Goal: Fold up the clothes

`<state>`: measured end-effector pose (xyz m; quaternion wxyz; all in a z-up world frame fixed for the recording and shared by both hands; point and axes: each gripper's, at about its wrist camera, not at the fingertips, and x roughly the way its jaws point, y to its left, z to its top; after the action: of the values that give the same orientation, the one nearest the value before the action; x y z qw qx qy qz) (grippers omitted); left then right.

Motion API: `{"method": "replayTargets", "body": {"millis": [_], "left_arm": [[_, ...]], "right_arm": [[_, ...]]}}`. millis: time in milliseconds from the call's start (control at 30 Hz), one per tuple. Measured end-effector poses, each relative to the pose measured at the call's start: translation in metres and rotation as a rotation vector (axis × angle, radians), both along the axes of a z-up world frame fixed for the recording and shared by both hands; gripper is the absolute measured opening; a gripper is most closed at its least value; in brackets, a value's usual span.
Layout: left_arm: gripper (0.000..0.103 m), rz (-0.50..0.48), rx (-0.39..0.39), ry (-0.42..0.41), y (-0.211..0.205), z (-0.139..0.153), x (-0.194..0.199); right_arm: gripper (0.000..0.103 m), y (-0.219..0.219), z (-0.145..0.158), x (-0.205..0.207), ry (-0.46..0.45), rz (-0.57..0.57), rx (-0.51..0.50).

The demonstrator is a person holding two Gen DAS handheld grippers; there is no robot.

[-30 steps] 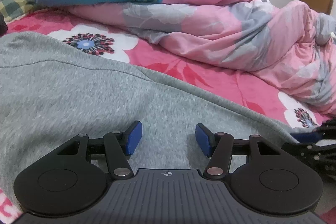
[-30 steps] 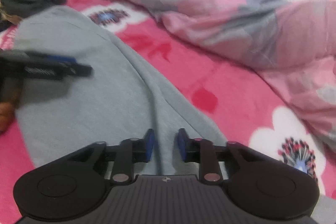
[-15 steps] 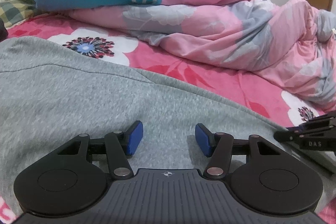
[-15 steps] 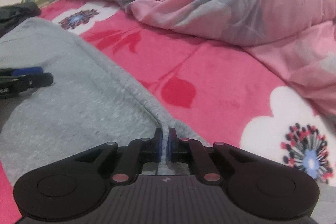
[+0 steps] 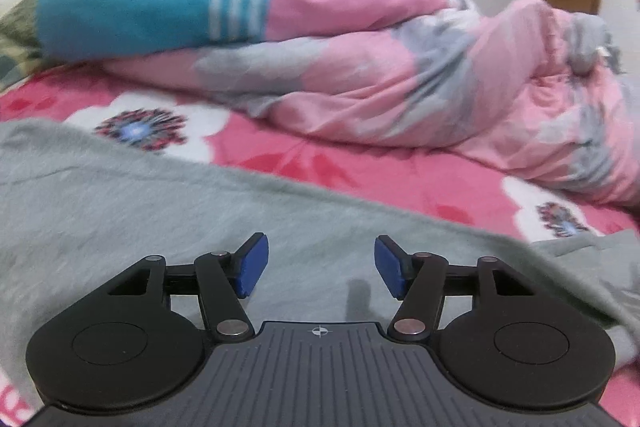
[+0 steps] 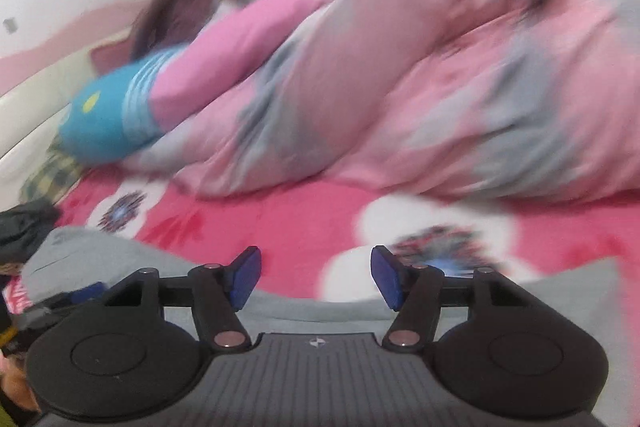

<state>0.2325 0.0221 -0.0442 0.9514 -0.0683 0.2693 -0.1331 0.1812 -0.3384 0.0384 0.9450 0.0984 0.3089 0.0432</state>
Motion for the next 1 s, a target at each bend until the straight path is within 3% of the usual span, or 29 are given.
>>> {"method": "replayTargets", "body": {"millis": [167, 267, 367, 567, 667, 733, 867, 1000], "left_arm": [[0.059, -0.092, 0.037, 0.015, -0.033, -0.004, 0.014], [0.059, -0.097, 0.051, 0.050, -0.040, -0.021, 0.024], [0.060, -0.094, 0.041, 0.065, -0.038, -0.029, 0.026], [0.061, -0.093, 0.019, 0.061, -0.035, -0.030, 0.026], [0.061, -0.091, 0.012, 0.061, -0.035, -0.031, 0.027], [0.061, -0.090, 0.012, 0.060, -0.035, -0.031, 0.027], [0.061, -0.089, 0.013, 0.060, -0.035, -0.031, 0.026], [0.061, -0.088, 0.004, 0.059, -0.034, -0.031, 0.026]], "right_arm": [[0.063, -0.070, -0.023, -0.041, 0.037, -0.244, -0.021], [0.063, -0.114, -0.054, -0.053, 0.099, -0.419, -0.055], [0.063, -0.159, -0.084, -0.064, 0.174, -0.560, -0.026], [0.063, -0.207, -0.107, -0.057, 0.180, -0.598, 0.084], [0.064, -0.203, -0.106, -0.068, 0.184, -0.601, 0.052], [0.064, -0.207, -0.106, -0.088, 0.207, -0.672, 0.035], [0.064, -0.217, -0.114, -0.155, 0.216, -0.817, 0.244], [0.063, -0.203, -0.118, -0.191, 0.185, -0.847, 0.383]]}}
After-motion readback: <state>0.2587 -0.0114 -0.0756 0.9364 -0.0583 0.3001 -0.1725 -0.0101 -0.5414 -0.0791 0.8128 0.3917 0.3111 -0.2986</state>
